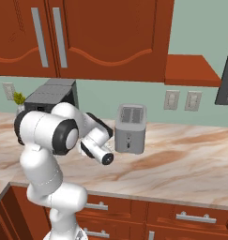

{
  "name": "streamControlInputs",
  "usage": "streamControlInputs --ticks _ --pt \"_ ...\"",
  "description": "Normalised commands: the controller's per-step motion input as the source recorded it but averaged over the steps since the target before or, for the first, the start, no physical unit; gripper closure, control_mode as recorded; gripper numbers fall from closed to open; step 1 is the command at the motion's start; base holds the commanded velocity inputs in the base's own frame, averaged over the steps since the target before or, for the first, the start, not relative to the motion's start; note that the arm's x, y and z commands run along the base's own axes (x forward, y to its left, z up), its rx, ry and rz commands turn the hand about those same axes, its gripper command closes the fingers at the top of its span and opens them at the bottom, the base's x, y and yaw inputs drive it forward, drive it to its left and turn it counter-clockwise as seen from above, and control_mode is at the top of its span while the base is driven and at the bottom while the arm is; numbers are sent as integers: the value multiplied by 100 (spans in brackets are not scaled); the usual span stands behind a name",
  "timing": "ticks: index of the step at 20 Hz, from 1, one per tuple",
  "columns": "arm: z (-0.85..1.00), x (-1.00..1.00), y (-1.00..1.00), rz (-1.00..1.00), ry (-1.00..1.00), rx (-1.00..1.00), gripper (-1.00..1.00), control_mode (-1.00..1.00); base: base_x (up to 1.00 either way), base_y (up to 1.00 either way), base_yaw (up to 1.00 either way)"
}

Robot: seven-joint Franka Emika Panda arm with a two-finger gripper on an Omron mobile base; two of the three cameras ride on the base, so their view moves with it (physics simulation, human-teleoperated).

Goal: Retrieve the wine glasses from the counter and place one next to each plate.

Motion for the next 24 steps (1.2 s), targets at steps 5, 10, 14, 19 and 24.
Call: streamControlInputs --ticks 5,10,14,19,24 --pt "94 -68 -19 0 -16 1 100 -100 0 0 0" --pt "93 -93 -81 0 -2 0 100 -100 0 0 0" --pt "100 -70 -97 0 0 0 100 -100 0 0 0" --pt "98 -30 -100 0 1 0 100 -100 0 0 0" --pt "37 -70 -32 6 -2 0 100 -100 0 0 0"
